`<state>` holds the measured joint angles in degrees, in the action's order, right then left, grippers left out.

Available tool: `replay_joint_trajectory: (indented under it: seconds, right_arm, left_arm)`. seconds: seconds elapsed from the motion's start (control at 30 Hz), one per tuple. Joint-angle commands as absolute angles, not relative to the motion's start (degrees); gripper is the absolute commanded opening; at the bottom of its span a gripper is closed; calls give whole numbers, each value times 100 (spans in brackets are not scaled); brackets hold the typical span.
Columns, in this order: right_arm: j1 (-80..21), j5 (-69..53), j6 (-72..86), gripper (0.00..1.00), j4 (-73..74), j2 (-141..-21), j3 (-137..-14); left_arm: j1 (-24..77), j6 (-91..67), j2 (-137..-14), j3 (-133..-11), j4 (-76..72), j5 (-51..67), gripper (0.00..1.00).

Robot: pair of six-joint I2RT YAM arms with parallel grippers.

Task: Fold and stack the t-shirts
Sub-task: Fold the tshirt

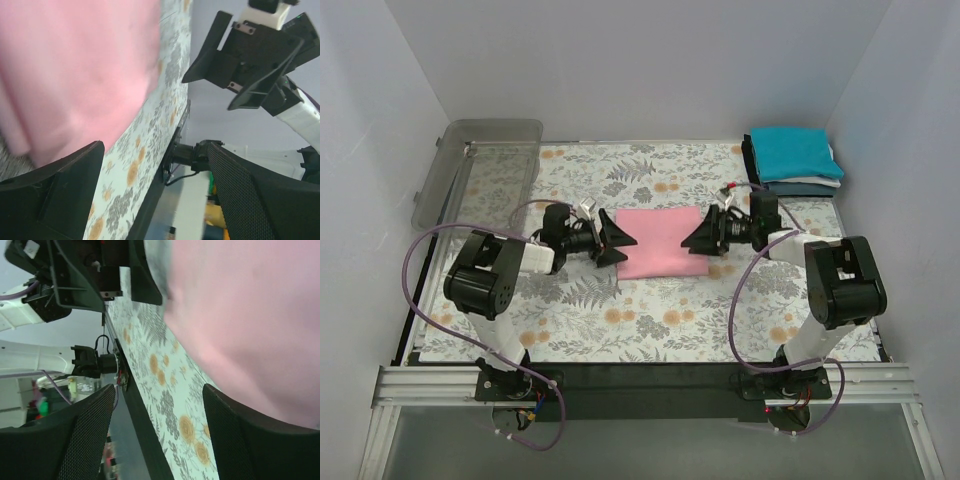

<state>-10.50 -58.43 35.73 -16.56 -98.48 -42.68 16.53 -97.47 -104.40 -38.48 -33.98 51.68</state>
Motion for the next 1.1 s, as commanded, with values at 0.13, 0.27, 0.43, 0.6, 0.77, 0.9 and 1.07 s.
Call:
replay_joint_trajectory:
  seconds: [0.13, 0.27, 0.43, 0.6, 0.77, 0.9, 1.07]
  right_arm:
    - [-1020, -5529, 3261, 77, -1643, -10150, -6230]
    - [-1028, -5265, 3270, 75, -1731, -11020, -7074]
    - [-1020, -5221, 3428, 74, -1933, -11996, -7707]
    - [-958, -5001, 3463, 74, -2136, -12672, -7927]
    - [-923, -5202, 3847, 74, -2215, -12963, -8041]
    - [-905, -5388, 4069, 74, -2206, -12728, -8401]
    - [-896, -5204, 3798, 86, -2162, -11850, -8693]
  left_arm:
    - [1591, -8870, -10658, -5594, -3024, 5010, 84]
    - [1486, -8702, -11363, -6369, -3041, 4869, 84]
    - [1328, -8534, -12013, -7083, -2883, 4624, 84]
    - [1081, -8754, -12726, -7356, -2883, 4667, 85]
    - [791, -8947, -13008, -7427, -2680, 4623, 75]
    - [607, -8614, -12727, -7646, -2366, 4789, 73]
    - [589, -7422, -11658, -7866, -1575, 4896, 70]
